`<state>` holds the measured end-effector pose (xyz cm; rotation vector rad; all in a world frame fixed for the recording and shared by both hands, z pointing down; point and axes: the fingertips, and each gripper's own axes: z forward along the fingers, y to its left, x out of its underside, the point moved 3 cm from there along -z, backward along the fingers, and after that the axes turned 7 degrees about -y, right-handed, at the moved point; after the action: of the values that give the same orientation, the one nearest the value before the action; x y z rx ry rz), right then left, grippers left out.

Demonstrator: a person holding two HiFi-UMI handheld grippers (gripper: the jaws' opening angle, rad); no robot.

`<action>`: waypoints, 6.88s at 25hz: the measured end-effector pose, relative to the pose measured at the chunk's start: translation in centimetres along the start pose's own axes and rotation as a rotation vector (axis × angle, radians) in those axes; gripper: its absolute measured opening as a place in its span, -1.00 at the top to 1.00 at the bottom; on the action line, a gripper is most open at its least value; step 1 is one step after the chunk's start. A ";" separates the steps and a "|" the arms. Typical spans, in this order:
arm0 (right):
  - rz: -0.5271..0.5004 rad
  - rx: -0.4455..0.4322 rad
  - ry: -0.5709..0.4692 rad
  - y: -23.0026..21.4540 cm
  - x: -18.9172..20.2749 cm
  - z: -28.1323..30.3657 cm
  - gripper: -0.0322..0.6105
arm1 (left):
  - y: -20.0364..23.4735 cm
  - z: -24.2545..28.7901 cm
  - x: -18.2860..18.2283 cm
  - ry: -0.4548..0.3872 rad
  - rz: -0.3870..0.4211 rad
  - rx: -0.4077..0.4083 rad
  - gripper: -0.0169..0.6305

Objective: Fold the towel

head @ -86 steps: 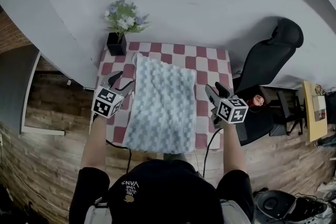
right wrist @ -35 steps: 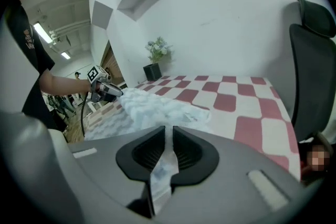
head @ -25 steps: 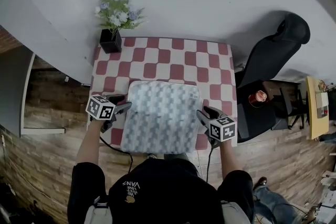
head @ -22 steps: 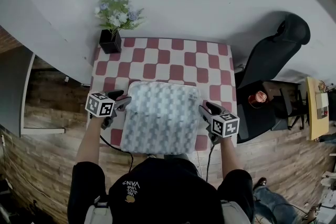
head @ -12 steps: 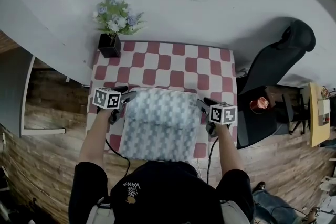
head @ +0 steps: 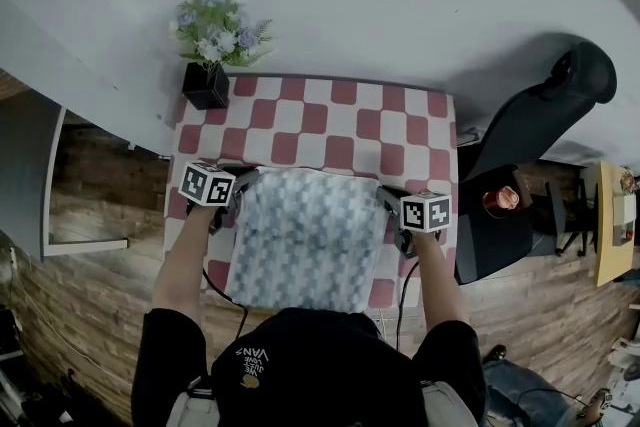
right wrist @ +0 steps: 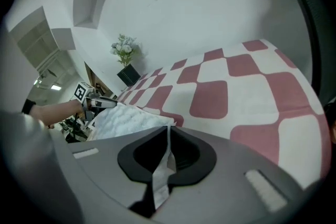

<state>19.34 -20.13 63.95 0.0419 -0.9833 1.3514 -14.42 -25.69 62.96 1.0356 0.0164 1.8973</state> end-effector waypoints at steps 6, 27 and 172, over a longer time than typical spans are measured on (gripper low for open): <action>-0.118 0.063 -0.158 -1.2 -5.5 -0.9 0.85 | -0.5 0.1 -4.6 -0.148 0.104 -0.043 0.86; -0.322 0.267 -0.263 -9.4 -19.8 6.2 0.85 | 5.6 9.4 -18.7 -0.406 0.328 -0.322 0.86; -0.080 -0.285 -0.820 11.1 -4.7 -21.1 0.85 | -13.7 -16.6 -5.1 -0.751 0.136 0.238 0.85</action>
<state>22.59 -9.20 42.49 0.4424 -1.8307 1.1074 -14.48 -15.37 43.46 1.8971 -0.2712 1.5369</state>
